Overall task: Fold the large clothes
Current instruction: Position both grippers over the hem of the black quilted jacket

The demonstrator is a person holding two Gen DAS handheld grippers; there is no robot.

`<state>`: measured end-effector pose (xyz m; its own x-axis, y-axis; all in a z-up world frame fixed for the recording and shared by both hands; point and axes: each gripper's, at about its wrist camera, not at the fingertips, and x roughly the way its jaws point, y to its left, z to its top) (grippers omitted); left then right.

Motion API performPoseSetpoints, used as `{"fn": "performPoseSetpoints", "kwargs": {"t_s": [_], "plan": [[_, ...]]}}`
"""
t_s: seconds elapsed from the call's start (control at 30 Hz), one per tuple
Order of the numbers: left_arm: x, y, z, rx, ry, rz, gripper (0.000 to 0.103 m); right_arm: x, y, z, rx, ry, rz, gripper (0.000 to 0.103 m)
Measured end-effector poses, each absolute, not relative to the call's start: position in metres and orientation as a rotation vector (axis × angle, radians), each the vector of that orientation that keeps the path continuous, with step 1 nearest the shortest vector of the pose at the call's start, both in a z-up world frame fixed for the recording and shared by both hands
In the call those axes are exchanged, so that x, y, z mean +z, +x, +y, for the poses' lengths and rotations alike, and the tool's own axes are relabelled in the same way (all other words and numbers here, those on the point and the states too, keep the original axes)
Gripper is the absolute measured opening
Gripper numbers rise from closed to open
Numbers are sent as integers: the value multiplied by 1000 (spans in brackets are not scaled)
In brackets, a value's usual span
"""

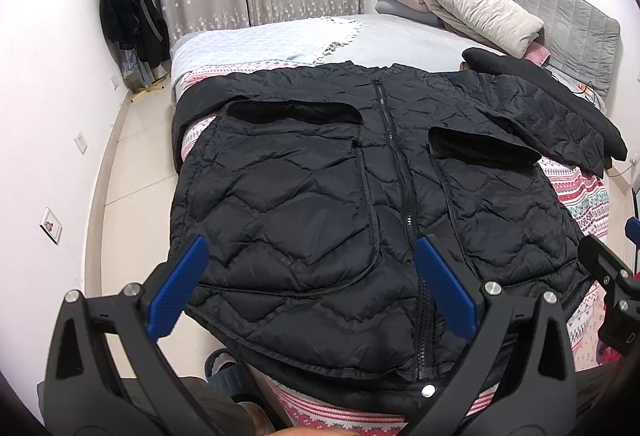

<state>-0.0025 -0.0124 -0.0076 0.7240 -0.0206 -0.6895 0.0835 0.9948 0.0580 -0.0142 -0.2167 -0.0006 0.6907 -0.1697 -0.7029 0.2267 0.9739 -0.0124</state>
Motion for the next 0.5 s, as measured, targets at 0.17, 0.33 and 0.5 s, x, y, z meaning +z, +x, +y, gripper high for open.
{"fn": "performPoseSetpoints", "kwargs": {"t_s": [0.17,0.33,0.5], "plan": [[-8,-4,-15,-52,135,743,103,-1,-14,-215,-224,72,780,103],[-9,-3,-16,-42,171,739,103,-2,-14,-214,-224,68,781,103],[-10,-3,-17,-49,168,749,103,-2,-14,-214,-226,67,781,103]]}}
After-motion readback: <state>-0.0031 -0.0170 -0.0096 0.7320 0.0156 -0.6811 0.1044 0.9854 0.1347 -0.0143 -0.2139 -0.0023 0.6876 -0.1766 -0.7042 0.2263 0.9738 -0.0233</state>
